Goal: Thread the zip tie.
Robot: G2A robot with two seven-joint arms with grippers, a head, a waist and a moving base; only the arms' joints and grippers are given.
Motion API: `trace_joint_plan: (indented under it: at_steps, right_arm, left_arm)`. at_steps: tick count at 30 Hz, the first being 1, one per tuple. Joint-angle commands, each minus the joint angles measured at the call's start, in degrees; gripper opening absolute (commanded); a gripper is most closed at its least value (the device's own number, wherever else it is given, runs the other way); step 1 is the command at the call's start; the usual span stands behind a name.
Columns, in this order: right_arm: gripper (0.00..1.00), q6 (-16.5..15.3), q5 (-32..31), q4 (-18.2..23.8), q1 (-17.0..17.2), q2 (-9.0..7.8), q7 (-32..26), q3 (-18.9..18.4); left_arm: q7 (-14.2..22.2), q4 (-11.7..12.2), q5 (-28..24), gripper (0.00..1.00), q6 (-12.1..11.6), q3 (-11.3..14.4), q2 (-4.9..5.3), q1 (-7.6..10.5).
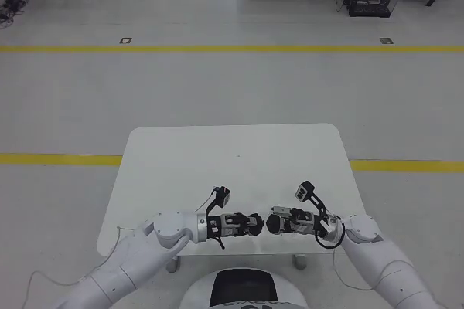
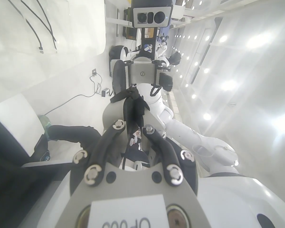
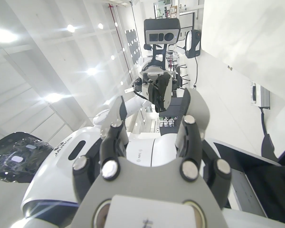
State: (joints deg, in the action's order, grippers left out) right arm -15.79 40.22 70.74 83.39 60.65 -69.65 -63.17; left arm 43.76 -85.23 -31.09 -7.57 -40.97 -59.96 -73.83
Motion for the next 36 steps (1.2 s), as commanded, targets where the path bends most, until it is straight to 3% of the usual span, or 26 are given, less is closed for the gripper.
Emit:
trace_joint_plan:
  at_steps: [1, 2, 9, 11, 17, 25, 36]
  right_arm:
    - [1.00, 0.2, 0.3, 0.1, 0.1, 0.02, -0.1, 0.0]
    - [1.00, 0.2, 0.3, 0.1, 0.1, 0.02, -0.1, 0.0]
    - [1.00, 0.2, 0.3, 0.1, 0.1, 0.02, -0.1, 0.0]
    - [1.00, 0.2, 0.3, 0.1, 0.1, 0.02, -0.1, 0.0]
    - [1.00, 0.2, 0.3, 0.1, 0.1, 0.02, -0.1, 0.0]
    - [1.00, 0.2, 0.3, 0.1, 0.1, 0.02, -0.1, 0.0]
    - [1.00, 0.2, 0.3, 0.1, 0.1, 0.02, -0.1, 0.0]
  left_arm:
    - [1.8, 0.0, 2.3, 0.00, -2.7, 0.3, 0.11, 0.18]
    - [2.2, -0.2, 4.1, 0.00, -2.9, 0.4, 0.18, 0.46]
    - [1.9, -0.2, 4.5, 0.00, -2.9, 0.5, 0.17, 0.47]
    - [-2.0, 1.0, 11.8, 0.00, -2.9, 1.2, 0.18, 1.12]
    - [-9.2, 2.3, 21.9, 0.00, -11.7, 1.7, 0.09, 0.84]
    - [-13.6, -2.2, 33.1, 0.00, -11.9, 1.5, 0.67, -0.40]
    - [-12.7, -5.4, 32.6, 0.00, -11.9, 0.4, 1.55, -1.34]
